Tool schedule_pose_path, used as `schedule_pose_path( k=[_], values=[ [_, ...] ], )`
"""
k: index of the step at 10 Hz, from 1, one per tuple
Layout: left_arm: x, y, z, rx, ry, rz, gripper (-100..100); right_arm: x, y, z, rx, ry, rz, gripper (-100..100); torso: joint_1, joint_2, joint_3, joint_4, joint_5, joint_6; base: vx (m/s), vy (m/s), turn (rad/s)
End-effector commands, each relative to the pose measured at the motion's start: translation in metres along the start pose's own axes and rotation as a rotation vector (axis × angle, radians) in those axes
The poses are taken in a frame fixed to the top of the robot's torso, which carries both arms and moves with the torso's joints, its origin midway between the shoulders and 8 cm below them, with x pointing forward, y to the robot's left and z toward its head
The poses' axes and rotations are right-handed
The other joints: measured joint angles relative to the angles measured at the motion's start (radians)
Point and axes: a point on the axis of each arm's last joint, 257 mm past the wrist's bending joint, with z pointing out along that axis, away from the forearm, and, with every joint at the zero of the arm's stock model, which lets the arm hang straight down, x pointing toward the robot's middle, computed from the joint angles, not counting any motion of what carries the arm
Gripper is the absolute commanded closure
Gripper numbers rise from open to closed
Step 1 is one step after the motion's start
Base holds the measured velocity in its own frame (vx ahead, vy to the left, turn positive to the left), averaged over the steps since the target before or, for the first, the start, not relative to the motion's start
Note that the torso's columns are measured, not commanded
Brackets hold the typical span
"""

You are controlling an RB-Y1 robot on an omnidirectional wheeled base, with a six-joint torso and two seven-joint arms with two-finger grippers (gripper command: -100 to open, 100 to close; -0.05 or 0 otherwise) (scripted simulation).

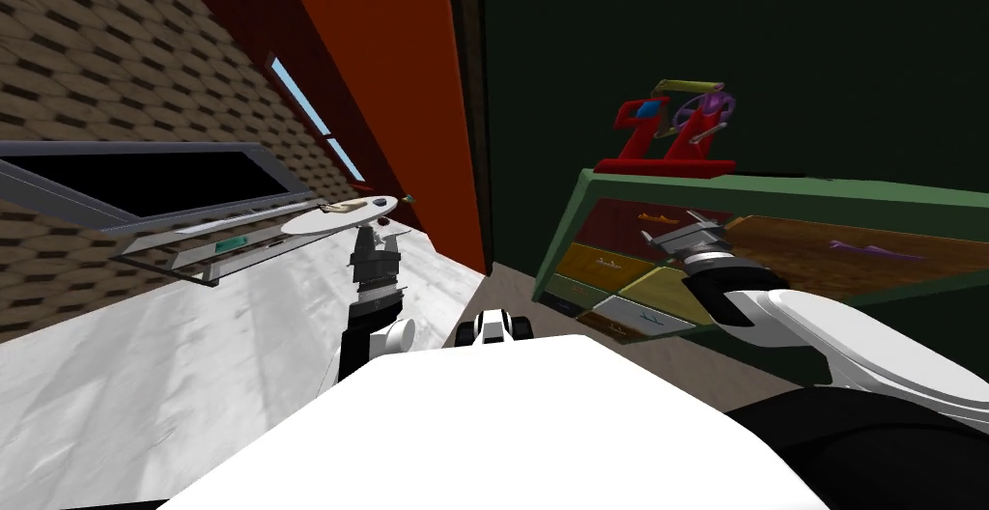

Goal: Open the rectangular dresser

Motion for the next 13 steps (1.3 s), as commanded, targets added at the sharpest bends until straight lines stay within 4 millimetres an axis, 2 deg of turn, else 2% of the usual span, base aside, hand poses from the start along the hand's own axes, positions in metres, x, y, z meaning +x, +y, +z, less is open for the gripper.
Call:
schedule_pose_path(
  k=[1,4,5,6,13],
  values=[
    [0.0,0.0,0.0,0.0,0.0,0.0,0,0.019,-0.01,0.002,0.028,0.061,-0.01,-100,0.0,0.001,0.001,0.0,0.0,0.0,-0.107,-0.007,0.251],
    [0.0,0.0,0.0,0.0,0.0,0.0,0,0.031,-0.018,0.003,0.049,0.104,-0.019,-100,-0.001,-0.002,-0.001,0.0,0.0,0.001,-0.073,-0.012,0.152],
    [0.0,0.0,0.0,0.0,0.0,0.0,0,0.029,-0.016,0.004,0.043,0.092,-0.017,-100,-0.001,-0.002,-0.001,-0.001,0.0,0.0,-0.026,-0.005,0.039],
    [0.0,0.0,0.0,0.0,0.0,0.0,0,0.019,-0.01,0.002,0.028,0.061,-0.01,100,0.0,-0.002,-0.001,-0.001,0.0,0.0,0.053,-0.004,-0.323],
    [0.0,0.0,0.0,0.0,0.0,0.0,0,-0.027,0.017,-0.008,-0.035,-0.095,0.016,100,-0.002,0.002,0.002,0.001,-0.001,0.0,0.114,0.022,-0.265]
  ],
)
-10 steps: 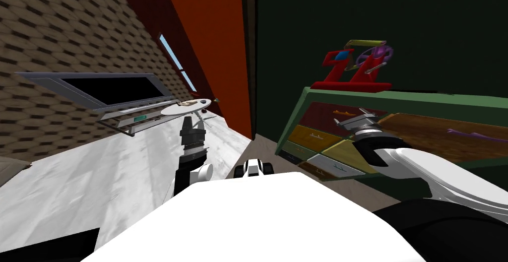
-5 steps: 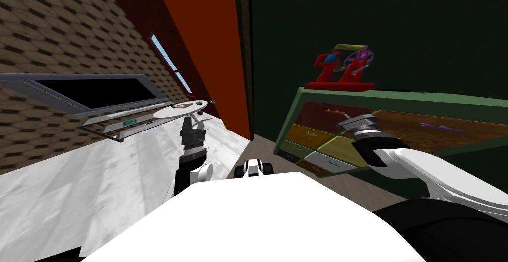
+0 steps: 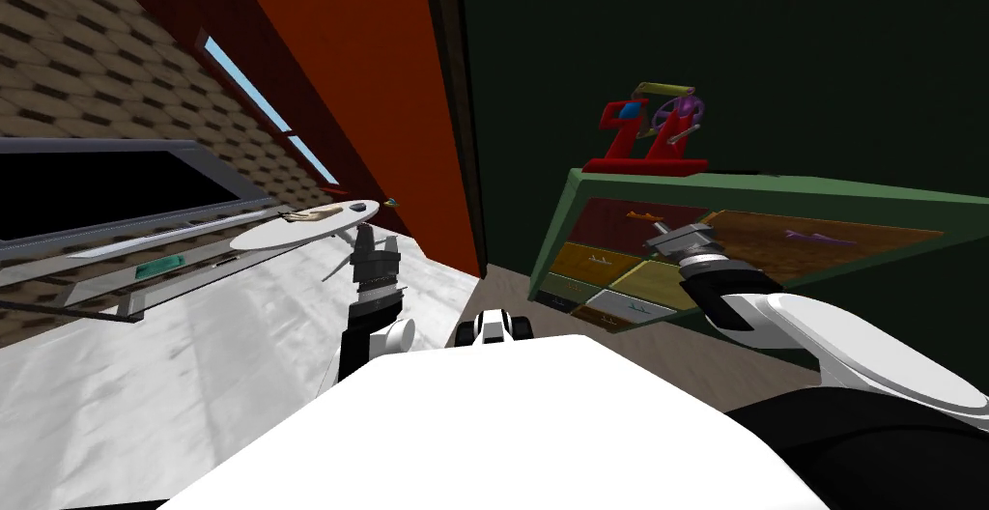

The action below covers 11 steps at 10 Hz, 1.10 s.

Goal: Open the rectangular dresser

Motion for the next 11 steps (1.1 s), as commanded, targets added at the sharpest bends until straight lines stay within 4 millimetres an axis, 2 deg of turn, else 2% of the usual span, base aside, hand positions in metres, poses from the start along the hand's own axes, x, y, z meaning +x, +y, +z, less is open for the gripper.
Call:
schedule_pose_path(
  k=[1,2,3,4,5,6,7,8,11],
  values=[
    [0.0,0.0,0.0,0.0,0.0,0.0,0,-0.019,0.009,-0.003,-0.024,-0.063,0.008,100,0.001,-0.001,-0.001,0.0,0.0,0.0,0.105,0.022,-0.209],
    [0.0,0.0,0.0,0.0,0.0,0.0,0,-0.015,0.008,-0.003,-0.017,-0.046,0.006,100,0.001,-0.003,-0.002,-0.001,0.0,-0.001,0.048,0.013,-0.034],
    [0.0,0.0,0.0,0.0,0.0,0.0,0,-0.021,-0.002,-0.004,0.002,-0.054,-0.06,-100,0.001,-0.001,-0.001,-0.001,0.0,-0.001,0.03,0.037,-0.051],
    [0.0,0.0,0.0,0.0,0.0,0.0,0,-0.023,-0.007,-0.005,0.012,-0.055,-0.091,-100,0.003,0.0,0.0,0.0,0.001,0.0,0.033,0.072,-0.068],
    [0.0,0.0,0.0,0.0,0.0,0.0,0,-0.02,-0.003,-0.006,0.004,-0.054,-0.065,-100,0.004,-0.001,0.0,0.0,0.001,0.0,0.013,0.036,-0.014],
    [0.0,0.0,0.0,0.0,0.0,0.0,0,-0.019,-0.014,-0.004,0.005,-0.055,-0.071,-100,0.001,-0.001,-0.001,0.0,0.001,-0.001,0.102,-0.012,-0.013],
    [0.0,0.0,0.0,0.0,0.0,0.0,0,-0.02,-0.009,-0.004,0.004,-0.056,-0.073,-100,-0.002,-0.006,-0.004,-0.002,0.0,0.0,0.064,-0.009,-0.003],
    [0.0,0.0,0.0,0.0,0.0,0.0,0,-0.02,-0.011,-0.004,0.005,-0.055,-0.072,100,-0.001,-0.004,-0.003,-0.002,-0.001,0.0,0.008,-0.001,0.002],
    [0.0,0.0,0.0,0.001,0.0,-0.001,0,-0.031,-0.013,-0.006,0.003,-0.078,-0.069,100,0.003,0.006,0.005,0.001,-0.001,0.0,-0.158,0.06,-0.065]
  ],
)
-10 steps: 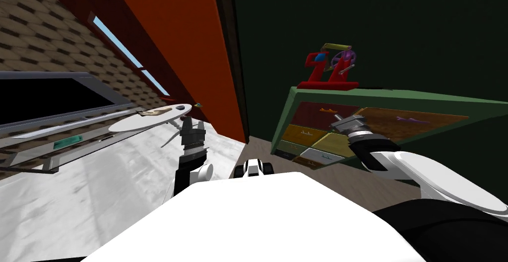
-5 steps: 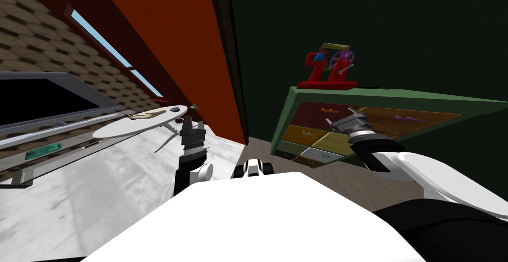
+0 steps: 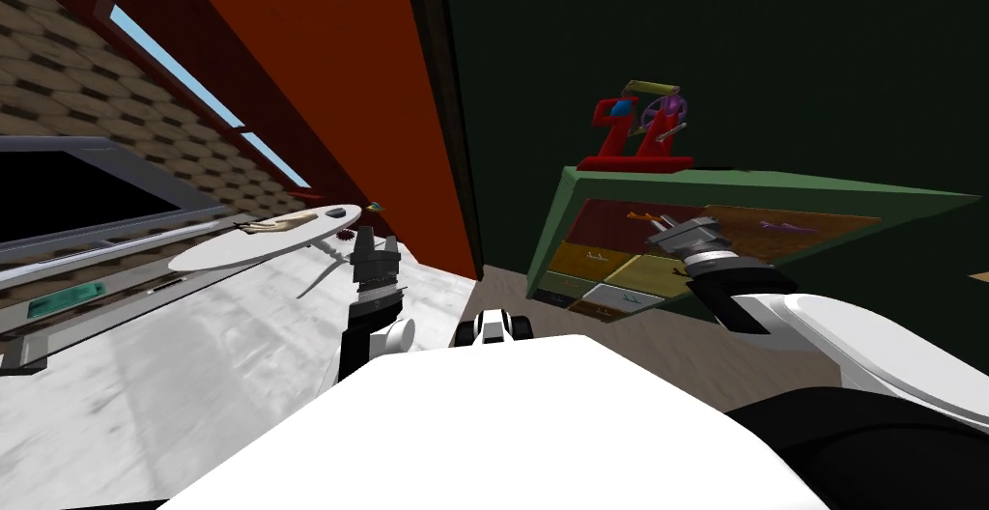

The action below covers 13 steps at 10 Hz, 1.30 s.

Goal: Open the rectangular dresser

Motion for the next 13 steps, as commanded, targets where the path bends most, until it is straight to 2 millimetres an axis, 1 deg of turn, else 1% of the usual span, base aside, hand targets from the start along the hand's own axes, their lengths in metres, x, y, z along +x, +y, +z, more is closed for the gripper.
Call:
schedule_pose_path(
  k=[1,2,3,5,6,9,10,13],
  values=[
    [0.0,0.0,0.0,0.0,0.0,0.0,0,-0.007,0.0,-0.002,-0.006,-0.016,0.005,100,0.0,-0.002,-0.002,0.0,0.001,0.001,-0.173,0.089,-0.068],
    [0.0,0.0,0.0,0.0,0.0,0.0,0,-0.005,0.002,-0.002,-0.009,-0.013,0.004,100,0.0,-0.006,-0.004,0.0,0.003,0.001,-0.079,0.045,-0.016],
    [0.0,0.0,0.0,0.0,0.0,0.0,0,-0.011,0.005,-0.004,-0.018,-0.025,0.007,100,-0.003,-0.011,-0.008,0.0,0.004,0.0,-0.147,0.078,-0.064],
    [0.0,0.0,0.0,0.0,0.0,0.0,0,-0.016,0.004,-0.005,-0.02,-0.037,0.008,100,0.001,-0.006,-0.004,-0.001,0.002,0.0,-0.178,0.081,-0.091],
    [0.0,0.0,0.0,0.0,0.0,0.0,0,-0.016,-0.006,-0.003,-0.023,-0.04,0.008,-100,0.001,-0.006,-0.004,0.0,0.003,-0.001,-0.063,0.047,-0.113],
    [0.0,0.0,0.0,0.0,0.0,0.0,0,-0.021,-0.021,0.0,-0.028,-0.058,0.011,-100,-0.003,-0.018,-0.013,-0.003,0.003,-0.002,0.064,0.017,-0.075],
    [0.0,0.0,0.0,0.0,0.0,0.0,0,-0.026,-0.031,0.003,-0.032,-0.07,0.014,-100,-0.003,-0.014,-0.01,-0.003,0.002,-0.002,0.067,0.007,-0.093],
    [0.0,0.0,0.0,0.0,0.0,0.0,0,-0.035,-0.044,0.007,-0.04,-0.091,0.02,-100,0.001,-0.004,-0.004,0.001,0.004,0.0,0.043,0.019,-0.073]
  ],
)
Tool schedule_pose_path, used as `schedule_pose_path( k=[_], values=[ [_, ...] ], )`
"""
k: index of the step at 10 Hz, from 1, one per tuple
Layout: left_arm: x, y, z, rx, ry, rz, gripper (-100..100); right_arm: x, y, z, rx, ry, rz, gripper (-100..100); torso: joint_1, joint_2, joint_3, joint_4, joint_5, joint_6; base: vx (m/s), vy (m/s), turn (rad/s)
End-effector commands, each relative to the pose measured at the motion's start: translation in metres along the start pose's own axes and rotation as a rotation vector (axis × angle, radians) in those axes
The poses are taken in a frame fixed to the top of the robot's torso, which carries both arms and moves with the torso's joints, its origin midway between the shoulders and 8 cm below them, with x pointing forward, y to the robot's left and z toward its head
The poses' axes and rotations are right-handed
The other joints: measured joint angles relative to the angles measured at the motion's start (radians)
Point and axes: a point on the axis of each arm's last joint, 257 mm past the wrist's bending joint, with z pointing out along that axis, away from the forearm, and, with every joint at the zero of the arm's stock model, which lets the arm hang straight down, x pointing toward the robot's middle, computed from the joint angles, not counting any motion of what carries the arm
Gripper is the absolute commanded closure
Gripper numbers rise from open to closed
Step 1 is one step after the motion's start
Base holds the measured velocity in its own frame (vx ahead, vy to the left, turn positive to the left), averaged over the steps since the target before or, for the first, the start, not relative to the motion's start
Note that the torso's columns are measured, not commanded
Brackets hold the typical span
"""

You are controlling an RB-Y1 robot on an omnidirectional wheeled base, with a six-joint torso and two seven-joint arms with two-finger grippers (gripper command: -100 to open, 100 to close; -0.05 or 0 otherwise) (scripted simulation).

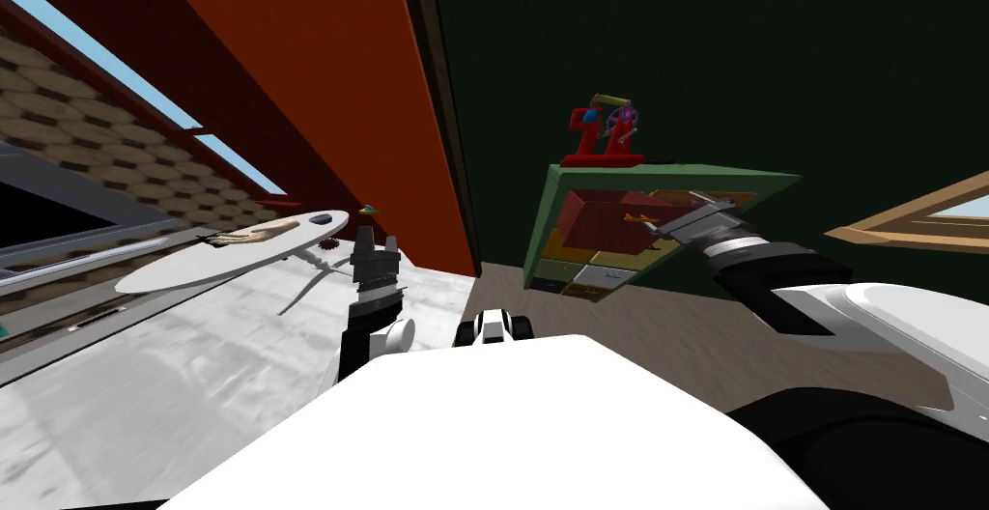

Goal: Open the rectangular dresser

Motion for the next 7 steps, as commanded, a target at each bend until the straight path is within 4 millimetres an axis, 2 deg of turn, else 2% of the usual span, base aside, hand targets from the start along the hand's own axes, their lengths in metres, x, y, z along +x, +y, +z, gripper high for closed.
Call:
schedule_pose_path(
  k=[1,2,7],
  values=[
    [0.0,0.0,0.0,0.0,0.0,0.0,0,-0.0027,-0.0028,0.0015,-0.008,-0.007,0.003,-100,0.002,0.002,0.0,0.002,0.003,0.001,0.016,0.005,-0.012],
    [0.0,0.0,0.0,0.0,0.0,0.0,0,-0.0024,-0.0024,0.0014,-0.01,-0.006,0.005,0,0.002,0.002,0.001,0.001,0.002,0.0,0.006,-0.001,0.003],
    [0.0,0.0,0.0,0.0,0.0,0.0,0,0.0003,0.0027,0.0001,-0.021,-0.001,0.007,0,0.0,-0.003,-0.002,-0.001,0.0,0.0,0.0,0.0,0.0]
  ],
)
